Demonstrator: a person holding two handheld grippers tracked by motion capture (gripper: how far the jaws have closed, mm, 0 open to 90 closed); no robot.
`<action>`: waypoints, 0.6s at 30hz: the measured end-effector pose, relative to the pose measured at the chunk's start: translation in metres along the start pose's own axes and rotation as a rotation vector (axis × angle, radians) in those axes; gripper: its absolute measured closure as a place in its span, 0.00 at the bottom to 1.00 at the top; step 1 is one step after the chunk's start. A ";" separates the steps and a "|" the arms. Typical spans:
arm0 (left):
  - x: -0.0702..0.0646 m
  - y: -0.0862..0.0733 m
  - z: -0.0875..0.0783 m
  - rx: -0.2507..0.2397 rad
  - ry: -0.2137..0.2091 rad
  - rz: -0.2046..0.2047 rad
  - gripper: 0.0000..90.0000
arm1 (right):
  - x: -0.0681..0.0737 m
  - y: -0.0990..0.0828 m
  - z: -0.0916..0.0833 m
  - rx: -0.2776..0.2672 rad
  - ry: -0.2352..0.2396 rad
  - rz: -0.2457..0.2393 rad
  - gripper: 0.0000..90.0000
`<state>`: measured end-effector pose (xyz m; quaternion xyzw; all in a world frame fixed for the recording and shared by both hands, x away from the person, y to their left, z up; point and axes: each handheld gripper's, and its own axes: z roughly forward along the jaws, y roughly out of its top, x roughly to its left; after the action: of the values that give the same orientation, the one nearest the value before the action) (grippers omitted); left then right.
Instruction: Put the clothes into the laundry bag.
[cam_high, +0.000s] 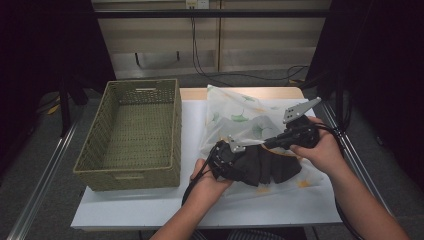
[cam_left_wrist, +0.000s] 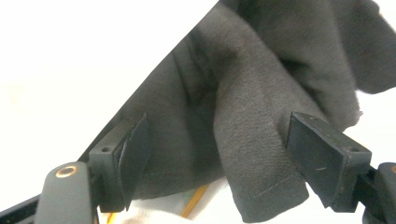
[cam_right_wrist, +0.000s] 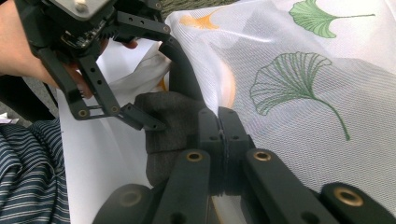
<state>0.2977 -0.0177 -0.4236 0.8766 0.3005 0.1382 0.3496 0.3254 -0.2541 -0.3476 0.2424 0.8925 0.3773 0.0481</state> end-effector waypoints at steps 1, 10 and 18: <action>0.000 -0.001 0.000 0.014 0.016 0.008 0.23 | 0.000 0.000 0.000 0.000 0.001 0.002 1.00; 0.004 -0.003 0.003 0.017 0.062 0.014 0.22 | 0.000 0.002 0.002 0.003 0.013 0.002 1.00; 0.011 -0.002 0.002 0.018 0.082 0.007 0.22 | 0.000 0.003 0.003 0.004 0.013 -0.004 1.00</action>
<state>0.3061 -0.0111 -0.4264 0.8743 0.3126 0.1725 0.3287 0.3274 -0.2501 -0.3479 0.2384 0.8940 0.3770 0.0425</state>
